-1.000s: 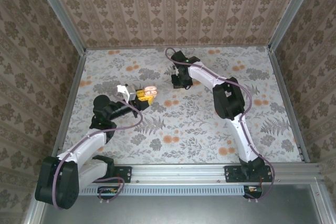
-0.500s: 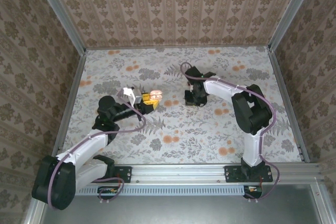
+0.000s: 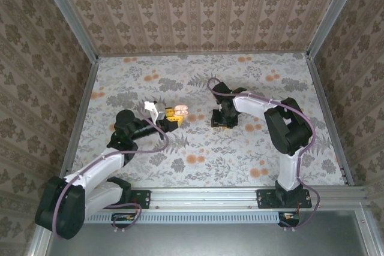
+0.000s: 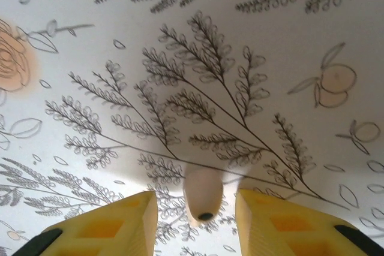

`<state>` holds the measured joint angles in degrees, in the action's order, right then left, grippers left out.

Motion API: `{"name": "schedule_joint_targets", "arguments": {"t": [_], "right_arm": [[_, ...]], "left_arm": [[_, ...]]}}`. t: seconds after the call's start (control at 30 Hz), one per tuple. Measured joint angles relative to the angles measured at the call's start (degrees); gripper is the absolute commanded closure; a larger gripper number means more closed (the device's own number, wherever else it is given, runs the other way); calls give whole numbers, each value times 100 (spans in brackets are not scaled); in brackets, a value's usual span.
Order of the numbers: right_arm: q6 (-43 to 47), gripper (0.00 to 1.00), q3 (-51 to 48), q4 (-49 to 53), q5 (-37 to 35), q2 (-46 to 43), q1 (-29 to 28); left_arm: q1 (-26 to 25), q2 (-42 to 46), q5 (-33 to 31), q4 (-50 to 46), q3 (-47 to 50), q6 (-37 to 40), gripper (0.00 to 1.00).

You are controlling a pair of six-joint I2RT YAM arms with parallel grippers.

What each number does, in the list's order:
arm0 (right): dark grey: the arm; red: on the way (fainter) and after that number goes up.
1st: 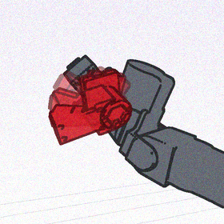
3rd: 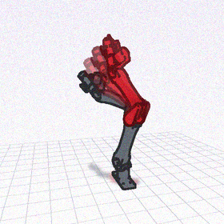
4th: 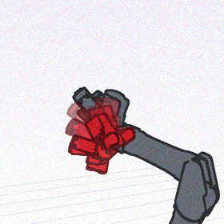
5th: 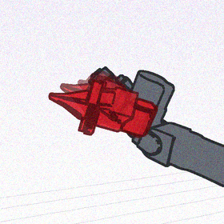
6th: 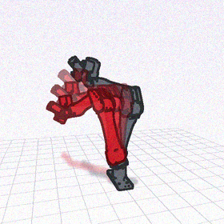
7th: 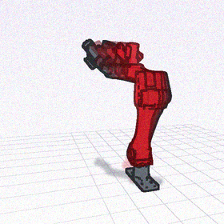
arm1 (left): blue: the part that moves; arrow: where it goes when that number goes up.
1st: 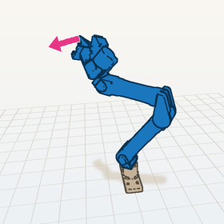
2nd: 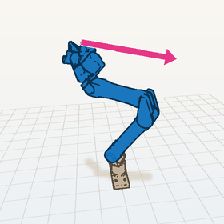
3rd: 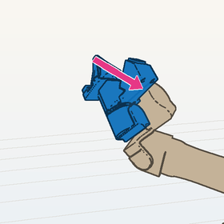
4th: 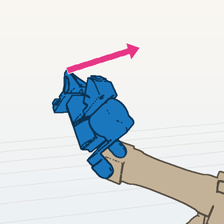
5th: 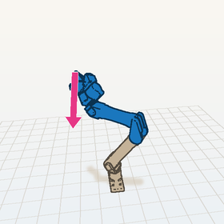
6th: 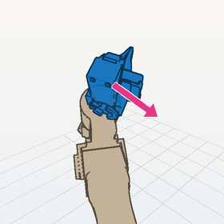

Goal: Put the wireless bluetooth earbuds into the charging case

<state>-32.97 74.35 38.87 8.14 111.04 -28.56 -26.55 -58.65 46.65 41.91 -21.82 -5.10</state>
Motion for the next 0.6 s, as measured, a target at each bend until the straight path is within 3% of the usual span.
{"name": "schedule_joint_targets", "arguments": {"t": [0.6], "right_arm": [[280,75,570,415,-177,420,-7]], "left_arm": [[-81,-20,-44,-271,-2,90,100]]}}
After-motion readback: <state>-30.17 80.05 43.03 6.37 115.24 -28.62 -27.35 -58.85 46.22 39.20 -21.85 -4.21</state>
